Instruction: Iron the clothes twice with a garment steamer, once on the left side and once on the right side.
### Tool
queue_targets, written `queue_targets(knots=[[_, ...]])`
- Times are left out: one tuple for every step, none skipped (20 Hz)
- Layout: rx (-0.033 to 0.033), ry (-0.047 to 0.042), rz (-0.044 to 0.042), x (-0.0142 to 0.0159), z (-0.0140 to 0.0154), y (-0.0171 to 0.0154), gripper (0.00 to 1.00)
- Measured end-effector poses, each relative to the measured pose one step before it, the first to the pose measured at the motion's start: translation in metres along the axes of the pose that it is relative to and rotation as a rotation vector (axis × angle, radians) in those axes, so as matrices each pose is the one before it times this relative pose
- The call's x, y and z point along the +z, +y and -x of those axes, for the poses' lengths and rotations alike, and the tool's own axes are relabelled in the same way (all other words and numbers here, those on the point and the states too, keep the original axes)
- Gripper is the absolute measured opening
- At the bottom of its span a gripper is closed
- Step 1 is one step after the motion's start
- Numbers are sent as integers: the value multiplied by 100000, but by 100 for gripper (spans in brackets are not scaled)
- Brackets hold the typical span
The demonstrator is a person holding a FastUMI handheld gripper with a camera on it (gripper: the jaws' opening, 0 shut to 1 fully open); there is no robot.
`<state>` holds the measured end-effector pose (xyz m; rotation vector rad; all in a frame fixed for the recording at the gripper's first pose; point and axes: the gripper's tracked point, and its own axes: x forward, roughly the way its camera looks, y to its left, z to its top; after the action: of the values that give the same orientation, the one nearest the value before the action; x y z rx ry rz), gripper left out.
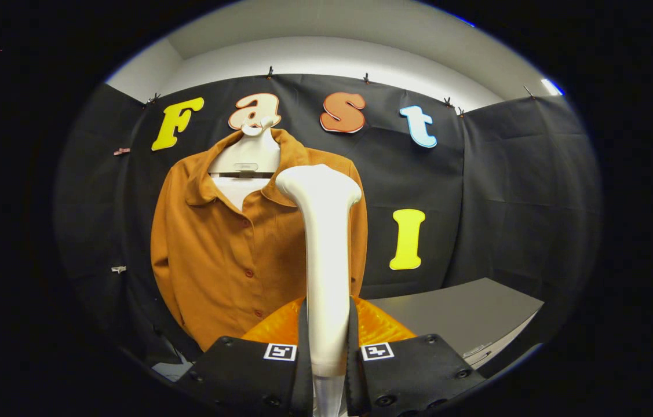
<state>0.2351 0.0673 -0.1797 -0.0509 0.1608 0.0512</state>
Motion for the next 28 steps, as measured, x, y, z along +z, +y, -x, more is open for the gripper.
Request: queue_targets(knots=[[417, 373, 9, -405, -528, 172, 26], [350, 495, 74, -384, -458, 166, 26], [213, 686, 573, -404, -393, 180, 26], [397, 497, 409, -491, -392, 212, 26], [590, 1198, 80, -578, -329, 332, 26], [578, 1451, 319, -721, -422, 254, 26], [92, 1125, 609, -650, -331, 164, 26], [20, -9, 990, -366, -165, 106, 26], [90, 647, 874, -247, -206, 140, 26], [157, 1010, 72, -415, -255, 71, 26], [183, 1467, -171, -544, -273, 2, 26], [156, 1486, -95, -660, -265, -12, 26], [137, 1298, 216, -643, -155, 53, 26], [-49, 1121, 766, -656, -94, 91, 26], [-77, 1273, 877, -748, -132, 60, 26], [-125, 1385, 488, -789, -99, -28, 26], [-151, 1556, 212, -794, -161, 3, 26], [-102, 1828, 119, -873, -148, 23, 26], [-196, 1949, 302, -888, -189, 73, 26], [-13, 1932, 397, -948, -87, 128, 26], [2, 1762, 137, -921, -145, 187, 26], [-88, 2034, 266, -931, -90, 119, 26], [55, 2007, 152, -945, -140, 214, 26], [131, 1737, -287, -816, -147, 117, 26], [-19, 2042, -68, -902, -160, 71, 26], [87, 1816, -52, -813, -73, 131, 26], [-16, 1823, -178, -798, -80, 134, 26], [98, 1945, -130, -735, -44, 116, 26]])
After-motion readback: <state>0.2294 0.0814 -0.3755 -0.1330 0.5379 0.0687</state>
